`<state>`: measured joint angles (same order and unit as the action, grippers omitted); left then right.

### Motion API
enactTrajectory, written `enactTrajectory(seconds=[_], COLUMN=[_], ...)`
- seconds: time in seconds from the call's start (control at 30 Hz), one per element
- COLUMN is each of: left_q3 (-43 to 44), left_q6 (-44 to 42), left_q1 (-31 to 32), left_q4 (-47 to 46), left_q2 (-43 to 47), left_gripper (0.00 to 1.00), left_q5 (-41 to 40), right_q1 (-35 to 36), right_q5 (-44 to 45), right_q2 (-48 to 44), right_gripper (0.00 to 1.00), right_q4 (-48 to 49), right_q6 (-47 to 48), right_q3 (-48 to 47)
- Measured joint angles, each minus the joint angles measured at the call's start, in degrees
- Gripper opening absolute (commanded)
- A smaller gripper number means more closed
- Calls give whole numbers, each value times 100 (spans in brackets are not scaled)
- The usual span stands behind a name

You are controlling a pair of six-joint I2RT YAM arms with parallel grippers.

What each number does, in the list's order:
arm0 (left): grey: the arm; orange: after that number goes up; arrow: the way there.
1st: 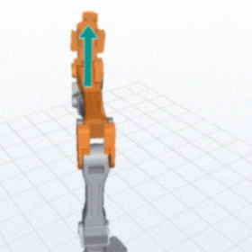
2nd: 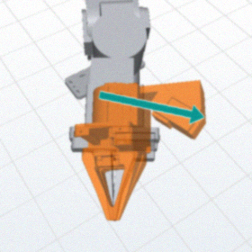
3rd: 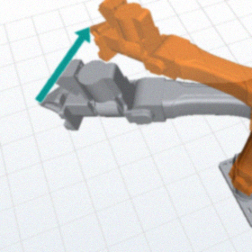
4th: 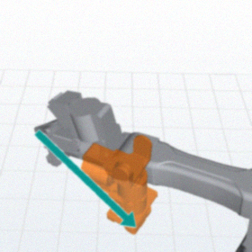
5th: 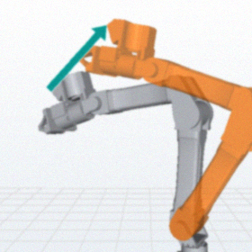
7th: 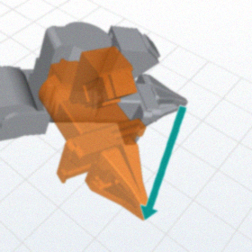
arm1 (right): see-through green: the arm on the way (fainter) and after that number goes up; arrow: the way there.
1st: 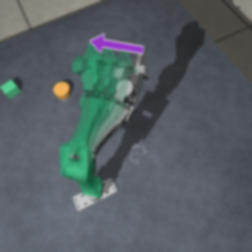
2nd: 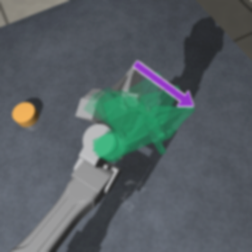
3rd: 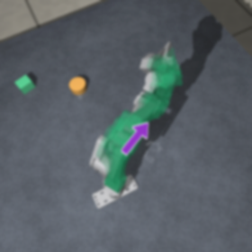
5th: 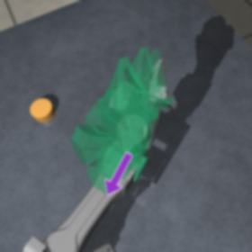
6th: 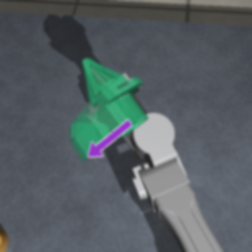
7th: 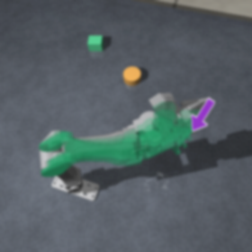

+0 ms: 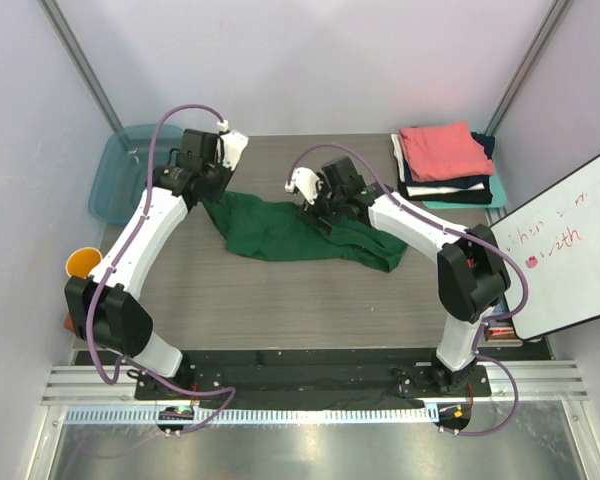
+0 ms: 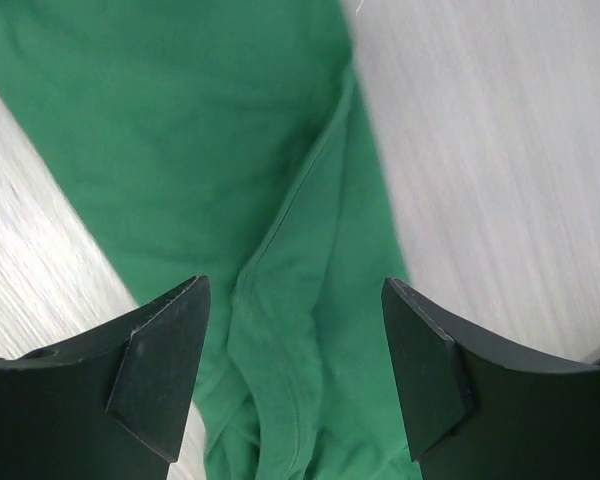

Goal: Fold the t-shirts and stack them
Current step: Flatten out the tshirt

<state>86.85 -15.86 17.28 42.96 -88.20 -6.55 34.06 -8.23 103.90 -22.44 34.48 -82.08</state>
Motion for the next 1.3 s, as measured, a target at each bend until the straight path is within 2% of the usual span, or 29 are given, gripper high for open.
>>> enactTrajectory(seconds=[0.2, 0.37, 0.57, 1.0, 1.3], left_q3=[0, 0, 0, -24, -52], left_q6=[44, 48, 52, 59, 63], left_q1=[0, 0, 0, 0, 0], left_q4=[-9, -26, -31, -31, -35], left_q2=[0, 0, 0, 0, 0], left_gripper=[0, 0, 0, 0, 0], left_q5=[-59, -125, -162, -278, -304], right_q1=[61, 398, 726, 951, 1213], right_q5=[-31, -208, -402, -765, -1051], right_q2=[-4, -4, 155, 1281, 1388], right_gripper=[75, 75, 75, 74, 69], right_q4=[46, 98, 372, 870, 1152], right_q6=[485, 778, 852, 793, 739], right_q3=[686, 848, 555, -188, -376])
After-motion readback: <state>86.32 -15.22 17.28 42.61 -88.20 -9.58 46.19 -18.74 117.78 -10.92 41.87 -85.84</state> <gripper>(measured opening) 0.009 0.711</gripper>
